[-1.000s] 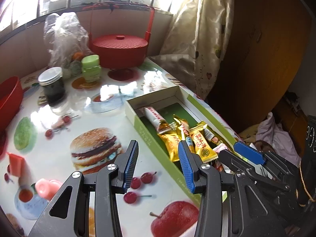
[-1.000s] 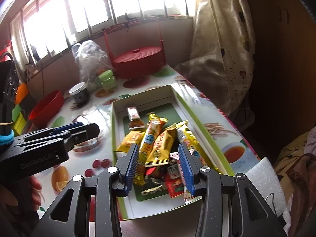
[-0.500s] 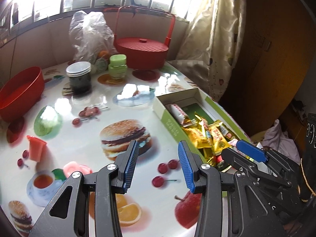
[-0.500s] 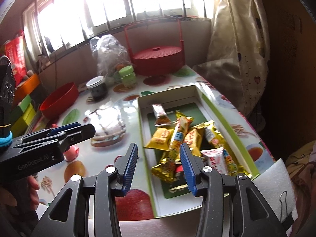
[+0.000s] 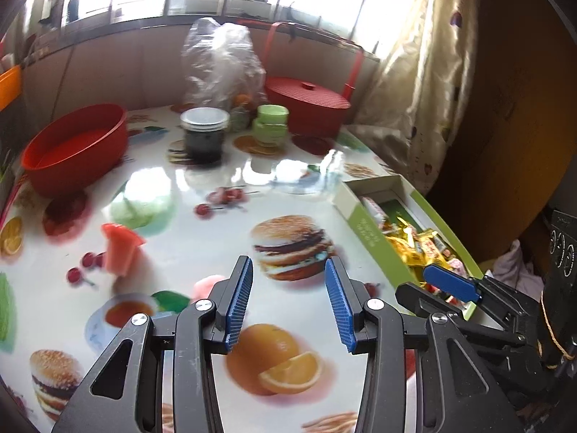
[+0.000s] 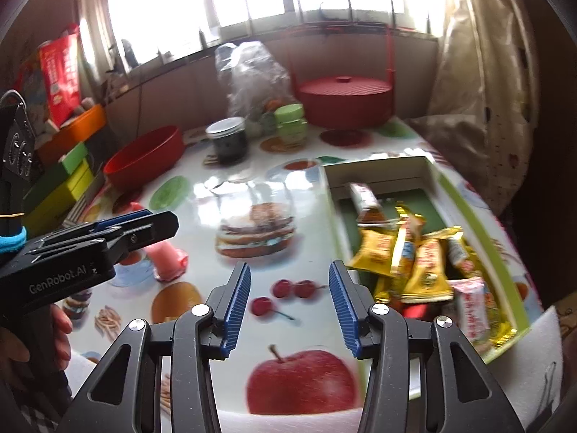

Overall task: Organize snacks
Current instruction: 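Move both open tools back over the jelly cups on the table, then grasp the pink jelly cup with the right tool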

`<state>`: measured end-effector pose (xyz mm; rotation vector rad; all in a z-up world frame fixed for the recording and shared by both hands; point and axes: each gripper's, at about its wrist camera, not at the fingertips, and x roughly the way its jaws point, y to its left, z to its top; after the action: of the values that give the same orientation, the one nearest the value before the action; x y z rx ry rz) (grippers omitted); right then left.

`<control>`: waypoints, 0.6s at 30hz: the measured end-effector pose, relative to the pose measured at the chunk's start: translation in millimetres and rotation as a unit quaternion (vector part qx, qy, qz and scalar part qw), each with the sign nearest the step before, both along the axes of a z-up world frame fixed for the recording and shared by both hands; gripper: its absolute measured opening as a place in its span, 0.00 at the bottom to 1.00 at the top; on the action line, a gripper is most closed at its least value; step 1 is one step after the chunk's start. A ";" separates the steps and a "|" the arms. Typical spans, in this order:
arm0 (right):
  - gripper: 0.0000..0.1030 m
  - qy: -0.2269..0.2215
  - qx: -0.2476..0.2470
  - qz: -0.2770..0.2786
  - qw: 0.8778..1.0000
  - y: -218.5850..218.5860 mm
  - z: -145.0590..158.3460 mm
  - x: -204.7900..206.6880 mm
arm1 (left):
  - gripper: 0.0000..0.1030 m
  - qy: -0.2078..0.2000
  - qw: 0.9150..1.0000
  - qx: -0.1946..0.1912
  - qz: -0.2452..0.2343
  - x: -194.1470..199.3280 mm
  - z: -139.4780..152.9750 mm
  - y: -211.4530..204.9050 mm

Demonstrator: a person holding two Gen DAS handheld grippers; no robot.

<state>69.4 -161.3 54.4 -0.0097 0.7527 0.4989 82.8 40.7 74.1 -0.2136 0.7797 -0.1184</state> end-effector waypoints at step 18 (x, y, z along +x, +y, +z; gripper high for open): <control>0.51 0.017 0.000 0.129 0.991 87.0 -14.7 -2.9 | 0.42 0.006 0.994 -0.013 0.111 -21.6 -14.5 94.9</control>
<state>66.5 -74.3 39.7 -0.1004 0.7884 0.7477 61.2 135.6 59.6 -0.3244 0.7626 0.0844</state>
